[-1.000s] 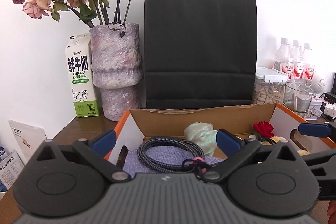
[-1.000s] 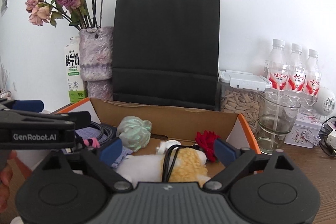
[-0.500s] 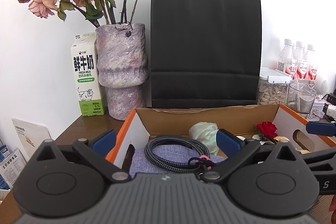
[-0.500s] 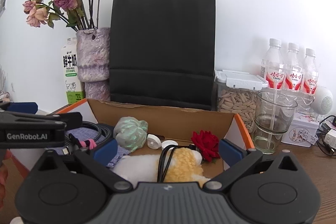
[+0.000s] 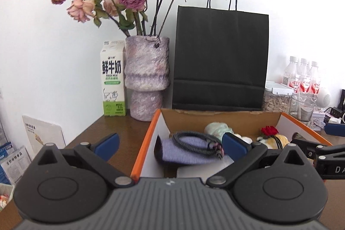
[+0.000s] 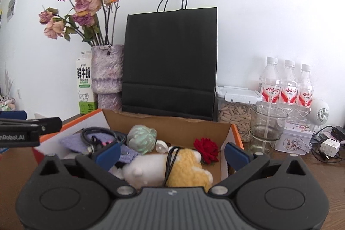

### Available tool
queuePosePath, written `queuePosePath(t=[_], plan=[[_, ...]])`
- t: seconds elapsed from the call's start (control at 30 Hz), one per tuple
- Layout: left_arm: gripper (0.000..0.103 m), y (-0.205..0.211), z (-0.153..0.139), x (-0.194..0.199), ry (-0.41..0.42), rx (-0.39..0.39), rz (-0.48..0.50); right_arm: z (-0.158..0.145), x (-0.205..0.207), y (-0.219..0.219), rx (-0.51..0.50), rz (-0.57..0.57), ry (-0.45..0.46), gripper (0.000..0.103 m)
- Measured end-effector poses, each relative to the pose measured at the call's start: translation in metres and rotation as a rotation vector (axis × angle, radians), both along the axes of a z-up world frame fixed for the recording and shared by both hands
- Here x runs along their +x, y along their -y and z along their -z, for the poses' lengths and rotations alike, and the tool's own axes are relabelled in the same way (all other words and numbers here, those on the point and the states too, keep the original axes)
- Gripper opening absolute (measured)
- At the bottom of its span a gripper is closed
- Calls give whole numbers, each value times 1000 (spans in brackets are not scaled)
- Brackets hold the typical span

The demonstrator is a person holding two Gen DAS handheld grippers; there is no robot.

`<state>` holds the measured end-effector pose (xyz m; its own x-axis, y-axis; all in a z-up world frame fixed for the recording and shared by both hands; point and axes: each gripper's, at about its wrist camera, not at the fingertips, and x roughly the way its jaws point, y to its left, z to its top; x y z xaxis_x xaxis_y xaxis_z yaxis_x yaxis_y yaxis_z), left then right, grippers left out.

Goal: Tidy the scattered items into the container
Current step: 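Withdraw both tools from the box toward the white bottle cap, then grasp the white bottle cap with the left tool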

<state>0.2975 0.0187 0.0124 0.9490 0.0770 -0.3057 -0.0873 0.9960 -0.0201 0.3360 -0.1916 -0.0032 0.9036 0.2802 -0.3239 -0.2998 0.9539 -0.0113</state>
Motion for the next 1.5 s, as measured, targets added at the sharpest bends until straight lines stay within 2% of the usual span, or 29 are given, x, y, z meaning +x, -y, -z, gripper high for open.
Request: queuePosePath(t=[0.27,0.43,0.67,0.87,1.17,1.43,1.47,1.5], plan=[[103,-7,18,-41,-83,17,15,15,-46,5,-46,-18,-42,103],[103,-5,30,-55,-159,21,29,29,-68,3,-82,-26,-102,103],[103,1,48,-73,-268,17,70,43,-87,-4,-133,-14,-192,103],[103,5,57,-75,-334,15,69,52,-91,-2,-132,-10,-268,103],[103,10,65,-62,-397,2,54,56,-90,-1,-131,-5,-294,103],[103,14,63,-50,-387,-15,57,57,-85,0,-119,-1,-310,103],[100,15,63,-49,-381,-14,61,58,-85,0,-119,-1,-311,103],[89,16,62,-49,-377,-14,69,58,-84,-1,-119,-2,-312,103]])
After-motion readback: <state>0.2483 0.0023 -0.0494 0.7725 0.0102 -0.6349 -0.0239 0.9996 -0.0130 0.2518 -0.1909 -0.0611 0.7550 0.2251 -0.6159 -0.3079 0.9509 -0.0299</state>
